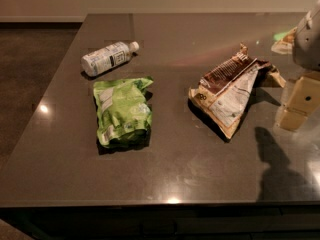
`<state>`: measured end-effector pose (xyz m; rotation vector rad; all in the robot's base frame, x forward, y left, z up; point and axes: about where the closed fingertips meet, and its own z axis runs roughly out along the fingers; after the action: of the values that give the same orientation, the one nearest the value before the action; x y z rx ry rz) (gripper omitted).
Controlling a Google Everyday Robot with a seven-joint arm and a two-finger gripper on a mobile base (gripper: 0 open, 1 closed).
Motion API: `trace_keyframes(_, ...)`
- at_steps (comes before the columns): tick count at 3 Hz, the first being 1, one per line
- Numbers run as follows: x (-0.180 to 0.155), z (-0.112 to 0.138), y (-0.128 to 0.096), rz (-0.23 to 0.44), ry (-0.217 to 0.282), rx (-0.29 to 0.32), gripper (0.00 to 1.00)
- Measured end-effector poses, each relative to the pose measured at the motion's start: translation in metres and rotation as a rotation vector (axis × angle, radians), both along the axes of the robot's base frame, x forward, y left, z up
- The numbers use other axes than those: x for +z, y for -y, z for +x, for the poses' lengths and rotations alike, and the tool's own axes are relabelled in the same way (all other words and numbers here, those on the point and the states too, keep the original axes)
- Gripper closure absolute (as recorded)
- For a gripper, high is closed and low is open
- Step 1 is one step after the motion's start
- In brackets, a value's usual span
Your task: Pick green rice chip bag
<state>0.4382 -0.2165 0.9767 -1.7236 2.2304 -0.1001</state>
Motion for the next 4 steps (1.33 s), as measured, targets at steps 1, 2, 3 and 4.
trace_keyframes(1, 0.0, 0.0, 0.0, 0.0, 0.0, 0.0, 0.0)
trace_keyframes(2, 0.004, 0.004, -0.004, 0.019, -0.007, 0.002, 0.0)
trace_keyframes(3, 0.01, 0.012, -0.027, 0.096, -0.026, 0.031, 0.0)
trace_keyframes(4, 0.02, 0.017, -0.069, 0.172, -0.03, 0.043, 0.0)
